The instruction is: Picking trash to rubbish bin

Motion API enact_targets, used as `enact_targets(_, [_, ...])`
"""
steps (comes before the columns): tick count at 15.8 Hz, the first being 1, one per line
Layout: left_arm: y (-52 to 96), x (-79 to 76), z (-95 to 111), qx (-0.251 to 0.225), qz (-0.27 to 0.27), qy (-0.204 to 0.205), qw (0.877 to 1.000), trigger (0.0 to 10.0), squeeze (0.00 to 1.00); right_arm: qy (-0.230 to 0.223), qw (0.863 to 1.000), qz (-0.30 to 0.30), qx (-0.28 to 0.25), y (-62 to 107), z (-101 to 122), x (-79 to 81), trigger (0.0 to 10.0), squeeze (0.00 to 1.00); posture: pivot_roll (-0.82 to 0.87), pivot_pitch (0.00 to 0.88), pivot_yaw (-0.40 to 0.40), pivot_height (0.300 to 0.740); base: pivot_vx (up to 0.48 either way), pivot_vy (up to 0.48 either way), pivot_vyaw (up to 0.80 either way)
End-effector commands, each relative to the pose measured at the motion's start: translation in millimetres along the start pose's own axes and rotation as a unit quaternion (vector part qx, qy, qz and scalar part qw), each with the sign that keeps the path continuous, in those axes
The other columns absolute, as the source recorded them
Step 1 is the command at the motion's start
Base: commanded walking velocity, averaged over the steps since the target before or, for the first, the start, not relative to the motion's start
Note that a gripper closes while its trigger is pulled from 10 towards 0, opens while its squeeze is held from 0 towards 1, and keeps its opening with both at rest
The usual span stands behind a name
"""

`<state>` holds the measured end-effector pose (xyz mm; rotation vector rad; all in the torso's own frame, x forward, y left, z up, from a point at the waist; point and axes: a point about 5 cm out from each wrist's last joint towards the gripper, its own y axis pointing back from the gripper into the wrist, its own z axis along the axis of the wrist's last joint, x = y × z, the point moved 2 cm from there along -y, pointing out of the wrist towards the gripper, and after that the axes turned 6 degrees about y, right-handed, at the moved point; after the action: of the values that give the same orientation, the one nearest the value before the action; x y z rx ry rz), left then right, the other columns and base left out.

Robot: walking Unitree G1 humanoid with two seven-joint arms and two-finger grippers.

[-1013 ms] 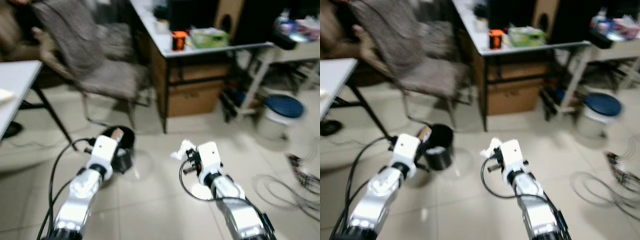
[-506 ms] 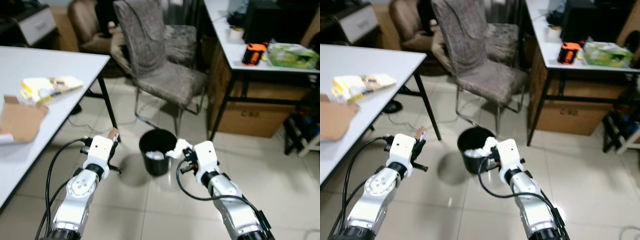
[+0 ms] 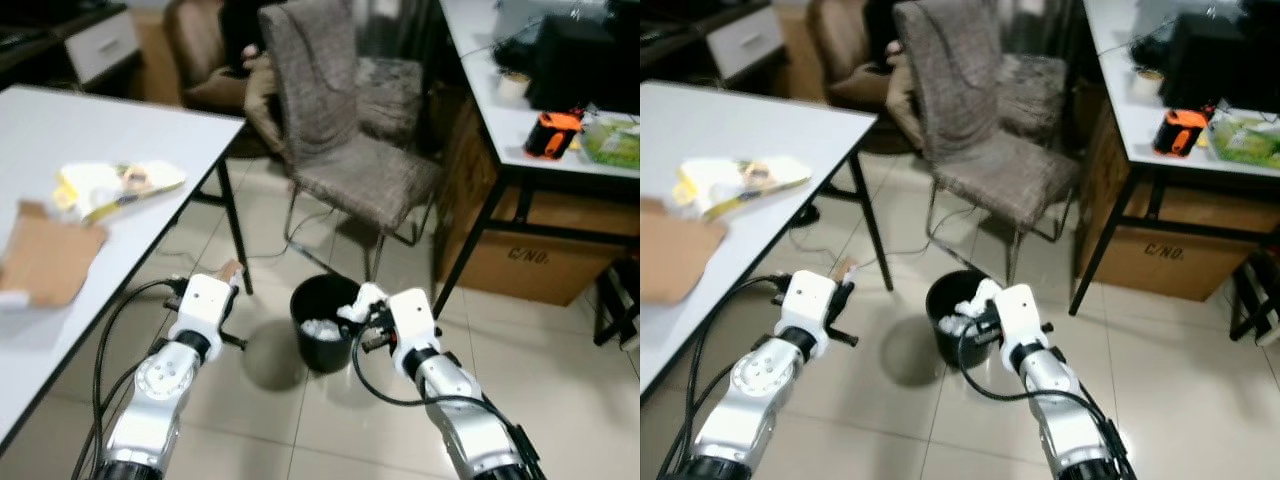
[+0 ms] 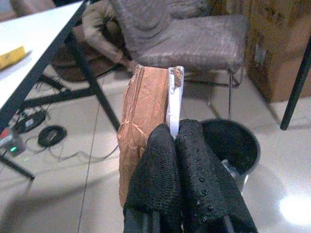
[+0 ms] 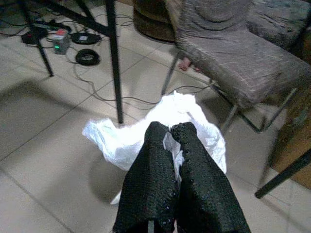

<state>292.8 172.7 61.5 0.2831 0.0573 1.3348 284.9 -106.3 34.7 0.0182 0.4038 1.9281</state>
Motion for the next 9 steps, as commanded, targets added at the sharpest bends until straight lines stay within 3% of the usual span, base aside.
enact_targets(1, [-2.6,-9.1,4.7,-0.007,-0.014,0.001,1.0,10.0,0.0,0.0,1.0,-0.017,0.009,2.4,-4.3,-12.6,10.0,0.0,0.0,0.033,0.001,0.74,0.382,0.0,0.0])
enact_targets(9, [-1.9,-6.8,5.8,-0.006,-0.016,-0.001,1.0,10.0,0.0,0.0,1.0,-0.02,0.009,3.1,-5.2,-13.6,10.0,0.0,-0.01,0.034,0.0,0.74,0.385,0.0,0.0])
